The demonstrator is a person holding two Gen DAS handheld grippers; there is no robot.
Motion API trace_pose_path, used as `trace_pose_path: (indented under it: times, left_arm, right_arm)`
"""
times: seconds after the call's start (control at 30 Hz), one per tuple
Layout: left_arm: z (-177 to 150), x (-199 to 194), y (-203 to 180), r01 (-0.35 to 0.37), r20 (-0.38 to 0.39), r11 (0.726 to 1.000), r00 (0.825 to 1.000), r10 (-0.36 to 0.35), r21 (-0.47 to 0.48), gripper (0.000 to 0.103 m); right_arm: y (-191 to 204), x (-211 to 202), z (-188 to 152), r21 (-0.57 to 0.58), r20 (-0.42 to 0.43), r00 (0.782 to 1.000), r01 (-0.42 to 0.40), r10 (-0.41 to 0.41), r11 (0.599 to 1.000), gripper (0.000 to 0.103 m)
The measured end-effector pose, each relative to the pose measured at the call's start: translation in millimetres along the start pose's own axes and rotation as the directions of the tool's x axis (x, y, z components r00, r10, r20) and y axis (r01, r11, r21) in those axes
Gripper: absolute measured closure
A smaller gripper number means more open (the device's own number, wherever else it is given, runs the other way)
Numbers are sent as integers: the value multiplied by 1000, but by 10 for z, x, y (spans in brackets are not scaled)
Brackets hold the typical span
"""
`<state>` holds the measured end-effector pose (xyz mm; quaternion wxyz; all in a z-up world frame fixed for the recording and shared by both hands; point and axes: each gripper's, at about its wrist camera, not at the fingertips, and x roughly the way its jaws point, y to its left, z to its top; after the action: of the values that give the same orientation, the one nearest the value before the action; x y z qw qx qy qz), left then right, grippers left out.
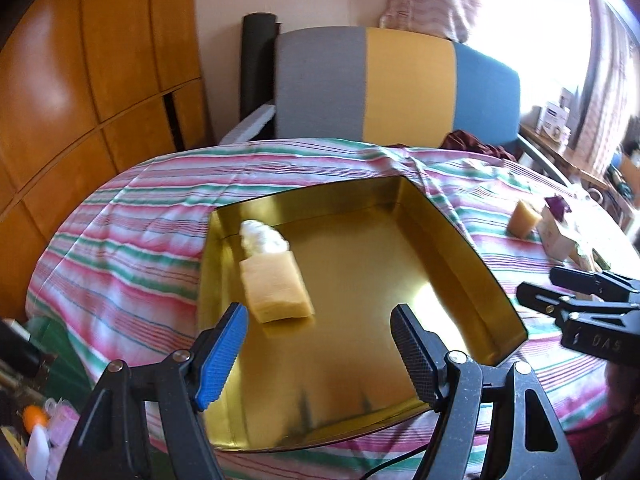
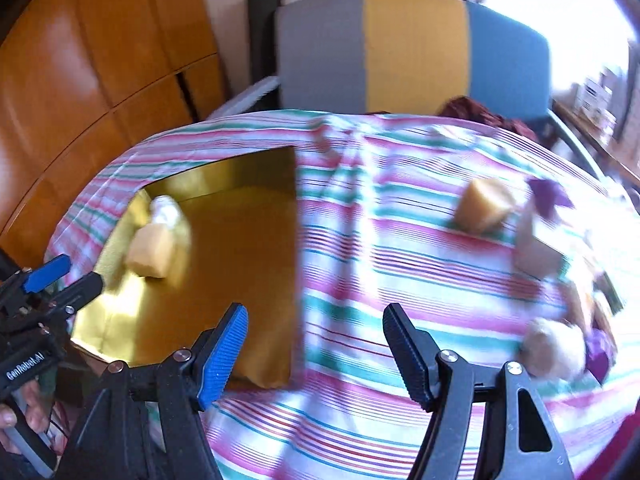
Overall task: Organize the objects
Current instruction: 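Move both tools back toward the items and grasp the white knit pouch with the left gripper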
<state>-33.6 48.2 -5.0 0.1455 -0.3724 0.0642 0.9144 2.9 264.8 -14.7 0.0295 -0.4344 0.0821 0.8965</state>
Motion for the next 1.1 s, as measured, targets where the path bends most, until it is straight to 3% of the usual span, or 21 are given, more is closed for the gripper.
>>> trace_pose_path:
  times: [0.2,0.4,0.57,0.73,0.83,1.03,1.1]
  left_arm:
    - [125,64,-326,54,5,996,999,-54,76,28]
    - [280,94,-757,119,11,979,992,-122,164,28]
    - [375,154,-1233,193,-12,948,980,-196,252,28]
    - [441,278,-1683,283,-64,910,959,-277,303,28]
    - [435,374,-1987,349,-103,876,937,-334,334,28]
    - [356,532,-2642,480,-192,761,876,-443,437,28]
    - [315,577,-2878,517,-222,706,853,-473,484,25]
  right_arm:
    - [-729,-204,-148,125,-9,991,133,-133,983,32]
    - [-1472,-570,-309,255,-18,961,270,-275,929,32]
    - [-1913,-862,-414,325,-34,926,366,-376,872,32]
    - [-2197,-1066,-528,382,-44,905,406,-422,830,32]
    - [-2319,-1097,-609,410,-59,899,419,-435,810,32]
    - [-2403,-1066,-666,438,-62,906,402,-419,804,32]
    - [-2450,-1065,-666,457,-60,907,396,-416,797,32]
